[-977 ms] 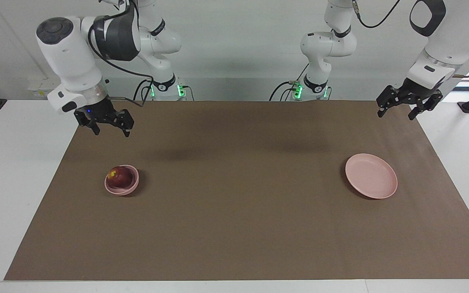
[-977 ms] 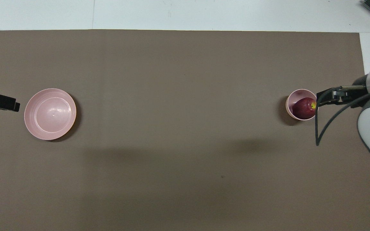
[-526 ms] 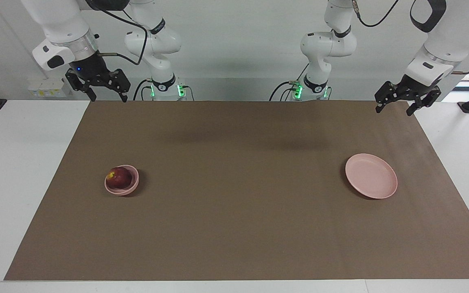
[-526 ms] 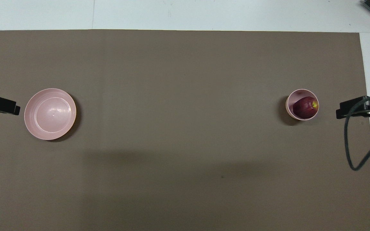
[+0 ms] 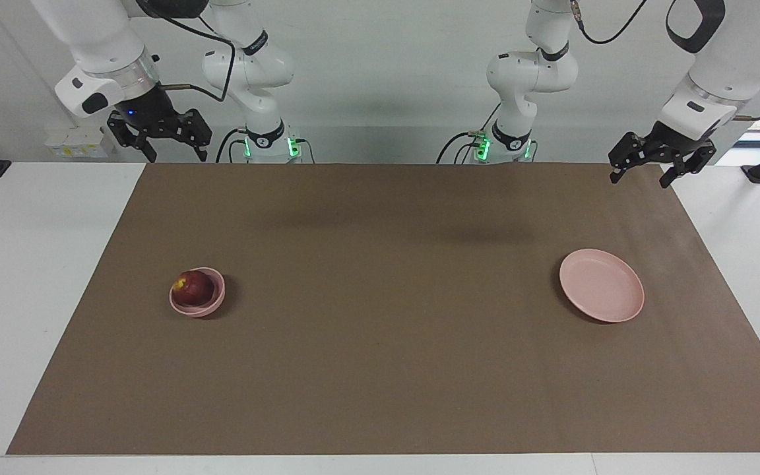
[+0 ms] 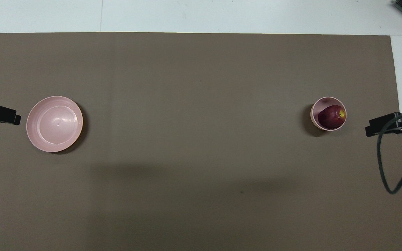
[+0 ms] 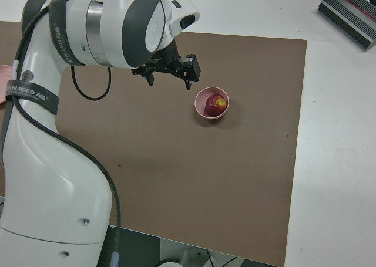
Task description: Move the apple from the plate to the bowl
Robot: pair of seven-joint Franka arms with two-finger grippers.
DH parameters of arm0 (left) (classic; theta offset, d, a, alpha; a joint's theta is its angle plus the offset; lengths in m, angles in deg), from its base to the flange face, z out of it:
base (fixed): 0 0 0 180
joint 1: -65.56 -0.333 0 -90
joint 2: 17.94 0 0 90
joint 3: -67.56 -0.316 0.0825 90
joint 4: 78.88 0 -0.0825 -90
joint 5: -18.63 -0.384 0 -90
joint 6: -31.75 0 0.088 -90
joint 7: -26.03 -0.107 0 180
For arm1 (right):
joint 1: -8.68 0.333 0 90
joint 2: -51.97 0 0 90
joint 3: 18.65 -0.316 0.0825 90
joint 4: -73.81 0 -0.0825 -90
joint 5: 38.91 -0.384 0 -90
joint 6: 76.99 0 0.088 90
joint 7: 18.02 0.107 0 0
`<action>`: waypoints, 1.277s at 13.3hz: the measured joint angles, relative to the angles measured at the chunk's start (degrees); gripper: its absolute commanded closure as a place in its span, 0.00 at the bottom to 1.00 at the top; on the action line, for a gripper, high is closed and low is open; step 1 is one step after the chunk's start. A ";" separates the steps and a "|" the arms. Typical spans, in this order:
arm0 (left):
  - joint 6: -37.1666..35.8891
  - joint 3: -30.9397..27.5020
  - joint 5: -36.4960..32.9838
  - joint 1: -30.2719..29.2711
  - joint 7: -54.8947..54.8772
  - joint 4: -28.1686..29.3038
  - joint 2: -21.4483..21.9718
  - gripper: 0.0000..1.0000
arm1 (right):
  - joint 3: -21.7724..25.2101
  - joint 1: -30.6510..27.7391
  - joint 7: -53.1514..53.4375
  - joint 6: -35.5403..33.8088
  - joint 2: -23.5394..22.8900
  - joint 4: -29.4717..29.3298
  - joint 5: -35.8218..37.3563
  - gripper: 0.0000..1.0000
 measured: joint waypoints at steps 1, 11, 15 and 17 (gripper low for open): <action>0.00 0.00 0.00 0.00 0.00 0.00 0.00 0.00 | 0.00 0.01 -0.10 0.59 0.32 0.44 0.06 0.00; 0.00 0.00 0.00 0.00 0.01 0.00 0.00 0.00 | -0.05 0.07 -0.20 1.32 1.34 0.31 0.42 0.00; 0.00 0.00 0.00 0.00 0.01 0.00 0.00 0.00 | -0.05 0.07 -0.20 1.32 1.34 0.31 0.53 0.00; 0.00 0.00 0.00 0.00 0.01 0.00 0.00 0.00 | -0.01 0.03 -0.20 1.32 1.34 0.31 0.53 0.00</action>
